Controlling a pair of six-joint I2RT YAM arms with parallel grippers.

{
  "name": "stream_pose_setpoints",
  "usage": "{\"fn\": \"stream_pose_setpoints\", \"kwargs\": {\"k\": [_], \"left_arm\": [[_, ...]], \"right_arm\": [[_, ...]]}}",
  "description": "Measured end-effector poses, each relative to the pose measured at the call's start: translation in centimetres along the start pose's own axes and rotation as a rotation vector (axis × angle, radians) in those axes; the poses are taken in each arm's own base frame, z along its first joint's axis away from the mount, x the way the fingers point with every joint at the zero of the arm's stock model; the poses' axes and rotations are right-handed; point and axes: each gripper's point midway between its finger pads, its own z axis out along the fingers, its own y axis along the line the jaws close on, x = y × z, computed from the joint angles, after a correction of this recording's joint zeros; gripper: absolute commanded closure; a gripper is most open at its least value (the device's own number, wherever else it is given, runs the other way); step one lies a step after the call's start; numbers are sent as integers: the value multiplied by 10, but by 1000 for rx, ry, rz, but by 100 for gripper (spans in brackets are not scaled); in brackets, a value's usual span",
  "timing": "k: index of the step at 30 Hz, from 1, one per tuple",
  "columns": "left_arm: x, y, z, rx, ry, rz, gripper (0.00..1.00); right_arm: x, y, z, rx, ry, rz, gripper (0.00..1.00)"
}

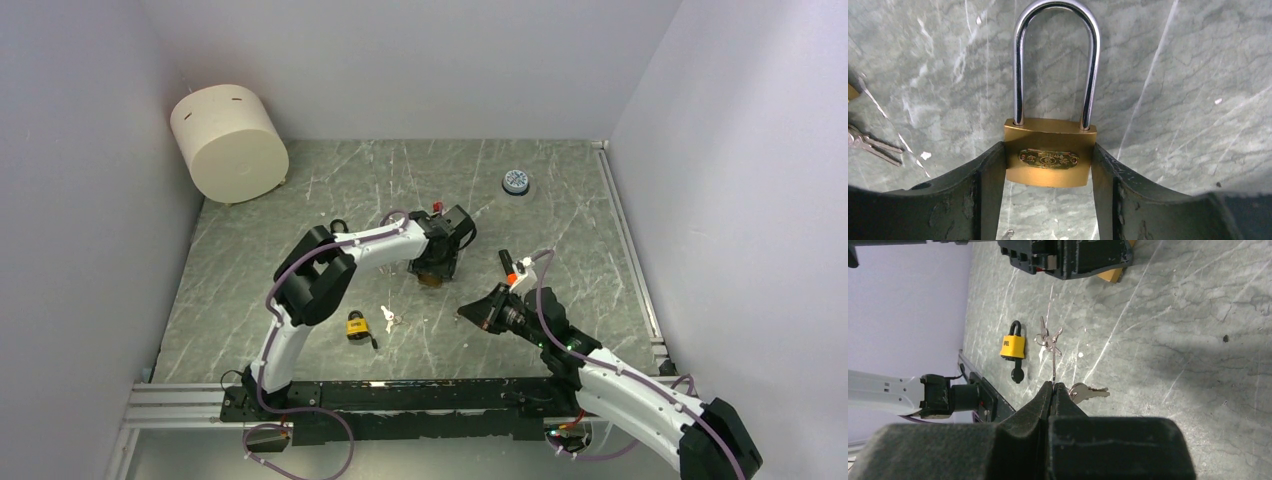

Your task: Unlock with the key

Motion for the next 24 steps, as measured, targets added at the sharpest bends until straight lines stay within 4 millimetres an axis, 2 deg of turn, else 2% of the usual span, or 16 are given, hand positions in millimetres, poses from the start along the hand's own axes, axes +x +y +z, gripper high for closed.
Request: {"fn": "stream_pose_setpoints", "kwargs": {"k": [3, 5, 9, 15, 17, 20, 24], "left_arm": [[7, 0, -5, 30, 10, -6, 76], [18, 2, -14, 55, 33, -11, 78], [31, 7, -46, 124, 29, -65, 88], [10, 2, -117, 302, -130, -221, 97], [2, 0, -138, 359, -181, -284, 97], [-2, 0, -152, 409, -216, -365, 97], [6, 6, -150, 418, -216, -458, 97]], "right_arm": [[2, -3, 2, 4, 9, 10, 100], [4, -4, 2, 1, 15, 14, 100], [7, -2, 2, -19, 25, 13, 100], [10, 3, 3, -34, 58, -1, 100], [11, 7, 5, -44, 79, 0, 100], [16, 16, 8, -62, 116, 0, 100], [29, 37, 11, -96, 185, -23, 100]]}}
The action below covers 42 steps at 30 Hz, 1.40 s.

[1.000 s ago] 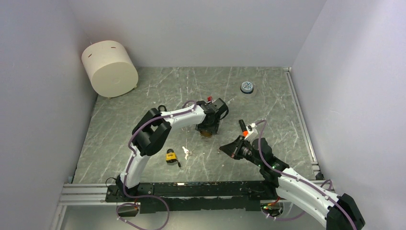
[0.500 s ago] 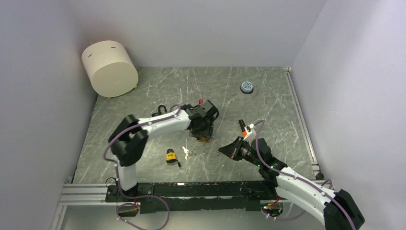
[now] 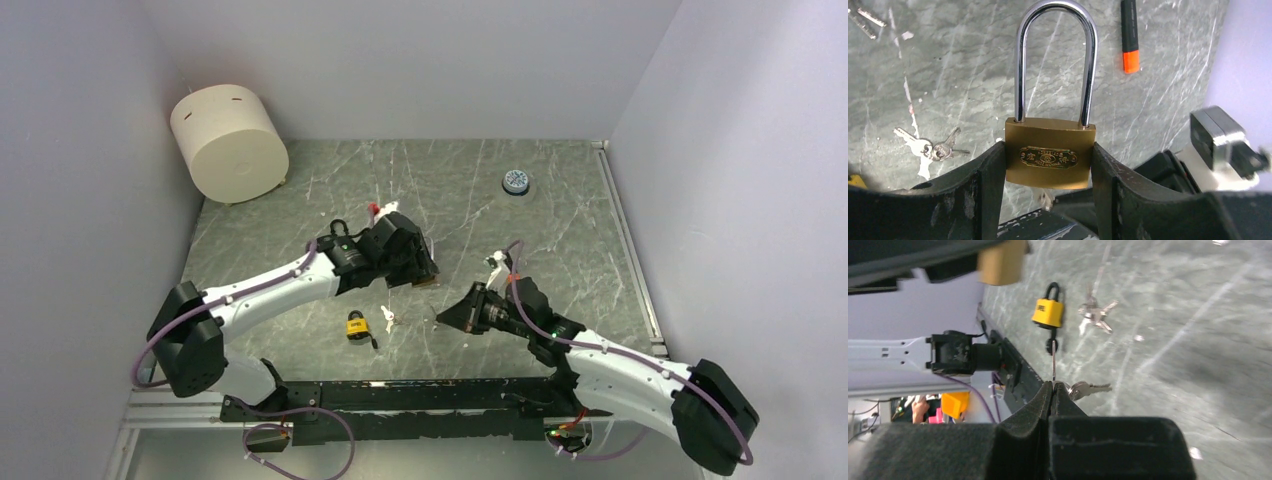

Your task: Unlock with the key

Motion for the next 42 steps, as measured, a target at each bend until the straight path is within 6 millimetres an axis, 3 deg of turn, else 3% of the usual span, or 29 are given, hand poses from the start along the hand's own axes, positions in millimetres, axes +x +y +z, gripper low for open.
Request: {"fn": "stream_pose_setpoints", "kwargs": {"k": [5, 9, 20, 31, 42], "left_arm": [[3, 20, -6, -33, -43, -97, 98], [-2, 23, -10, -39, -77, -145, 97], [-12, 22, -17, -34, -128, -192, 98], [-13, 23, -17, -34, -133, -200, 97], [-14, 19, -17, -18, -136, -207, 98]], "right_arm": [[-5, 41, 6, -76, 14, -46, 100], [-18, 59, 11, -94, -17, -66, 100], [-25, 43, 29, 7, -32, -13, 100], [-38, 56, 29, -38, -90, -10, 100], [-39, 55, 29, -42, -103, 0, 100]]}}
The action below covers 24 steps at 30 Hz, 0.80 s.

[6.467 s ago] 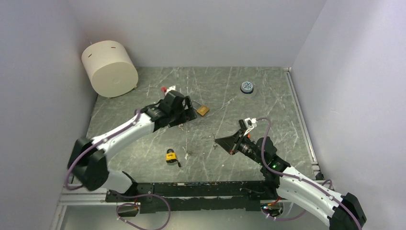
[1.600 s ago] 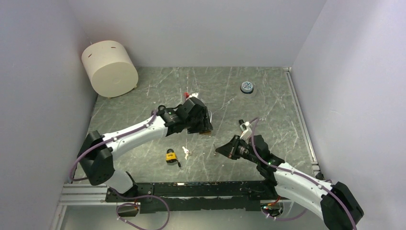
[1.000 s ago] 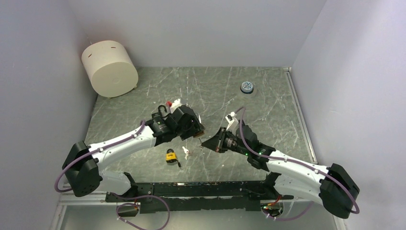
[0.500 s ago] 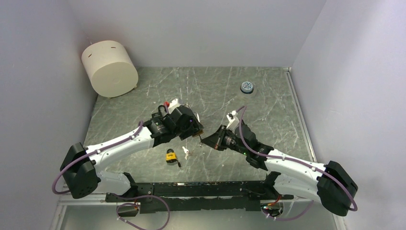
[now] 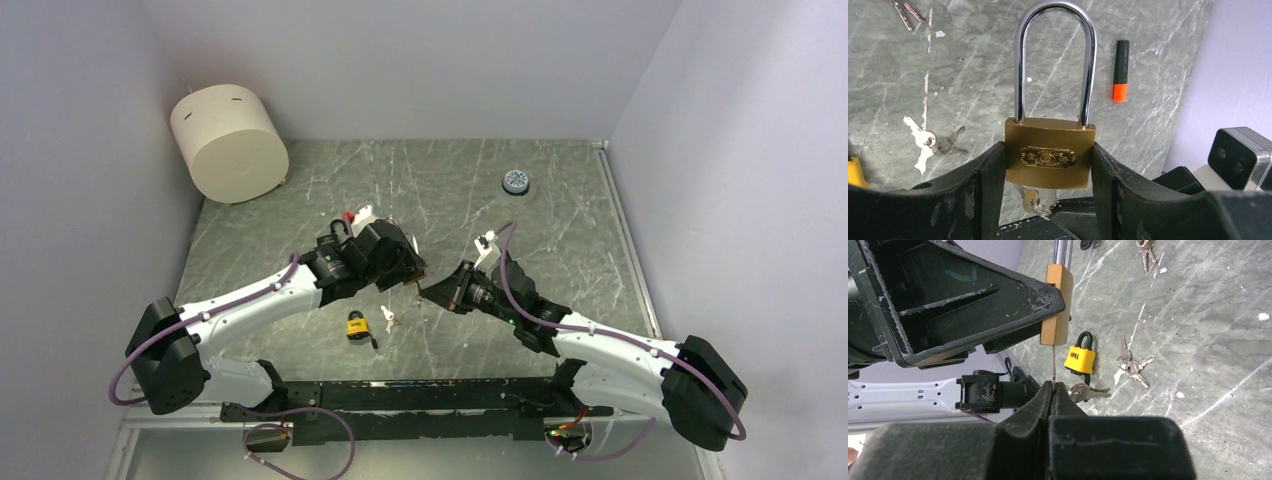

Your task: Unlock with the key

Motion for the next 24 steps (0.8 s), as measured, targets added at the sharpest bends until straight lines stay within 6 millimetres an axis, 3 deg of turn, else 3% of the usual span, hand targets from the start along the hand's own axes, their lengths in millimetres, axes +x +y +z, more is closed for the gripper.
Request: {"fn": "stream_pose_setpoints", "kwargs": {"k": [24], "left_arm": [[5, -3, 6, 23, 19, -24, 97]], "right_arm": [[-10, -11, 5, 67, -56, 37, 100]]}}
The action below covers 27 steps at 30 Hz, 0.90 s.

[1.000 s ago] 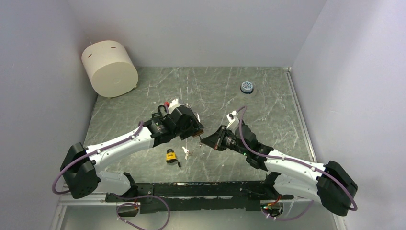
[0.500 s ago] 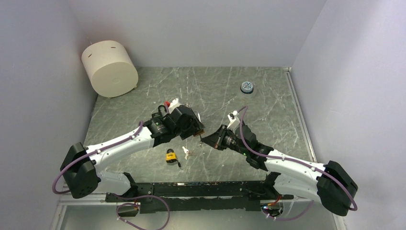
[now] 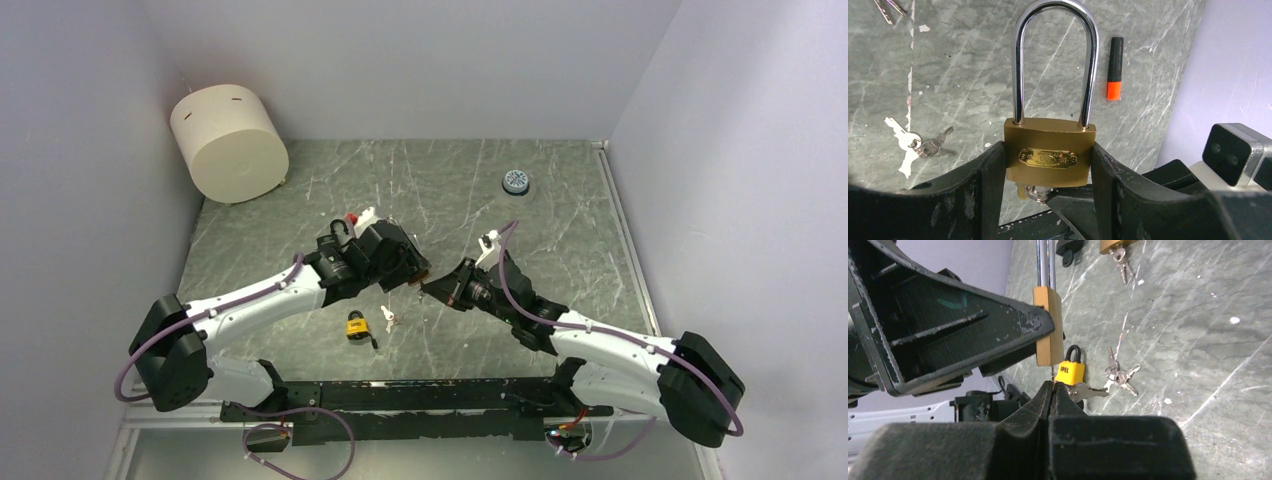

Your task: Unlock with the key

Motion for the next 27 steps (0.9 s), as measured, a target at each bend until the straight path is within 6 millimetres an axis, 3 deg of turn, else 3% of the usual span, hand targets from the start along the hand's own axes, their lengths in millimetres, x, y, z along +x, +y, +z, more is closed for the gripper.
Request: {"fn": "stream_pose_setpoints", "kwargs": {"k": [18, 27], "left_arm": [[11, -1, 22, 61, 51, -69, 97], [5, -5, 23, 91, 37, -89, 97]], "right_arm": [[-13, -22, 9, 45, -8, 2, 100], [-19, -17, 12, 8, 24, 33, 100]]}}
